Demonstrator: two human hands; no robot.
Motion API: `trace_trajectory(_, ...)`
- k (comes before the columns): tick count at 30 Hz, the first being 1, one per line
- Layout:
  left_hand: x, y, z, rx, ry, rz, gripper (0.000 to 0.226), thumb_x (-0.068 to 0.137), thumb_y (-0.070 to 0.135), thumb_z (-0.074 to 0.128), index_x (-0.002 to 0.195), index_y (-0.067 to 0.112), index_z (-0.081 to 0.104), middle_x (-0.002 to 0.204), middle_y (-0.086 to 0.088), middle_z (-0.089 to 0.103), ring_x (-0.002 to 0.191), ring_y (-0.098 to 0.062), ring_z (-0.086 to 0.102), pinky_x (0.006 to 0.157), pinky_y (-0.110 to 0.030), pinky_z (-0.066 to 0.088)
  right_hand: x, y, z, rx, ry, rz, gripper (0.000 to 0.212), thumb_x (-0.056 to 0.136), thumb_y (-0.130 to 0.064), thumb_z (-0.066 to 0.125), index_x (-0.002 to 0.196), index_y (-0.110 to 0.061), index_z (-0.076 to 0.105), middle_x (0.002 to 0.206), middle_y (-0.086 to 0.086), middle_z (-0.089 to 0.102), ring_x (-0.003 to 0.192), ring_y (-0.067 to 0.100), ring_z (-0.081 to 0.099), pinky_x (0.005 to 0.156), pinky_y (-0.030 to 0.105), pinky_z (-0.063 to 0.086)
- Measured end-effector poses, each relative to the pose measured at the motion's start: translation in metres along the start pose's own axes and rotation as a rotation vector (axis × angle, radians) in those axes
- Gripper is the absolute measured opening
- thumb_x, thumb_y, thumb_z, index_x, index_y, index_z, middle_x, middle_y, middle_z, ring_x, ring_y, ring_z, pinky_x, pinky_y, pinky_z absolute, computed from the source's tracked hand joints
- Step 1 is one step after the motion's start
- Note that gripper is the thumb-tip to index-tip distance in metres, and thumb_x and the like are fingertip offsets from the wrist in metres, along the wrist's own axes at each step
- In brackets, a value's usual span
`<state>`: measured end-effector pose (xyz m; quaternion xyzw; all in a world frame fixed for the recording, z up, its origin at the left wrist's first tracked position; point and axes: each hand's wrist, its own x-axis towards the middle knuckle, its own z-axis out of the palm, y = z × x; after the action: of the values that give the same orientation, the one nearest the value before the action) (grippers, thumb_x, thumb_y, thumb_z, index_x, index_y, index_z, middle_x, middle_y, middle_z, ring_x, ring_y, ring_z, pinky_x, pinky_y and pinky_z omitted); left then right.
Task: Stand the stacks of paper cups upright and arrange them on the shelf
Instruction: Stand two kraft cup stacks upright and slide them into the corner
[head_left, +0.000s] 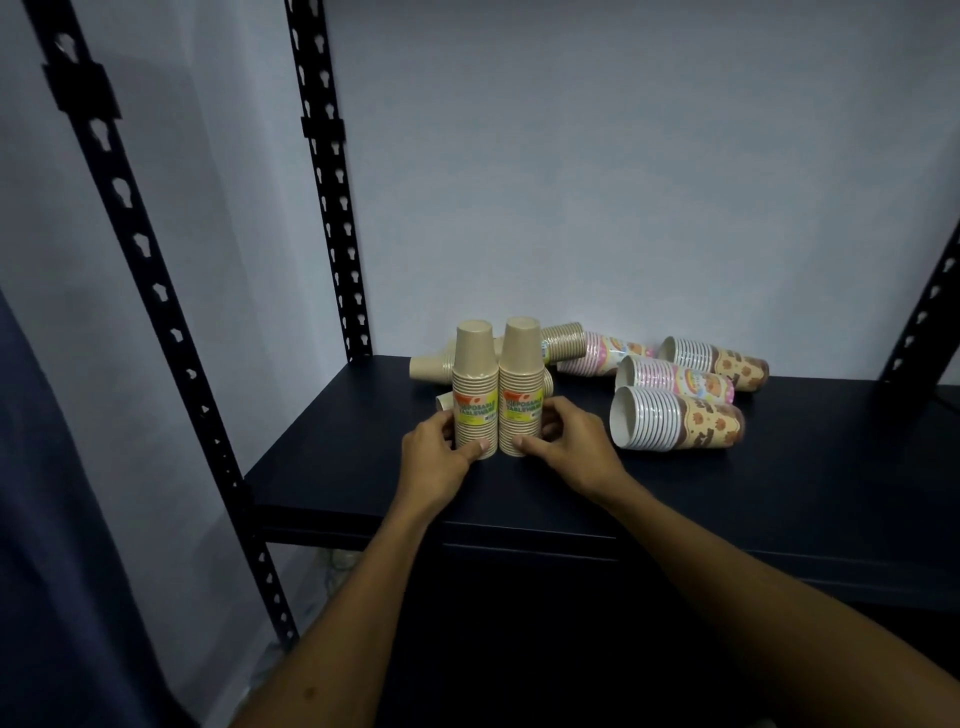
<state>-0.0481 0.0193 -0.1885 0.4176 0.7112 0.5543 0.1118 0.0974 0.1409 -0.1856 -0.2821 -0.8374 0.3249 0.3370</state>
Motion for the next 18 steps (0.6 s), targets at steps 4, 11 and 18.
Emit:
trace_trajectory(4,-0.002,0.0016,0.0,-0.042,-0.012,0.01,0.057,0.076,0.011,0.078,0.128,0.01,0.055,0.121,-0.004,0.065,0.106,-0.012,0.062,0.094,-0.027,0.05,0.0006,-0.0022,0.001,0.039,-0.023,0.001,0.053,0.077,-0.028,0.079,0.123,-0.017,0.055,0.107,-0.014,0.061,0.097,0.0,0.06,0.08,0.011,0.047)
trace_trajectory(11,-0.0046,0.0026,-0.0009,-0.058,-0.012,0.001,0.055,0.074,0.011,0.08,0.124,0.01,0.057,0.117,-0.002,0.066,0.096,-0.005,0.063,0.079,-0.01,0.048,0.0035,0.0045,-0.0027,0.308,-0.091,0.044,0.046,0.079,-0.005,0.075,0.121,-0.015,0.058,0.111,-0.004,0.068,0.105,0.008,0.065,0.091,0.024,0.053)
trace_trajectory(18,-0.006,0.0026,-0.0021,-0.065,0.002,-0.017,0.055,0.074,0.01,0.08,0.124,0.009,0.058,0.116,-0.002,0.067,0.096,-0.004,0.063,0.08,-0.01,0.05,0.0064,0.0062,-0.0009,0.323,-0.072,0.011,0.042,0.076,-0.005,0.078,0.112,-0.02,0.06,0.1,-0.006,0.069,0.092,0.002,0.066,0.076,0.012,0.052)
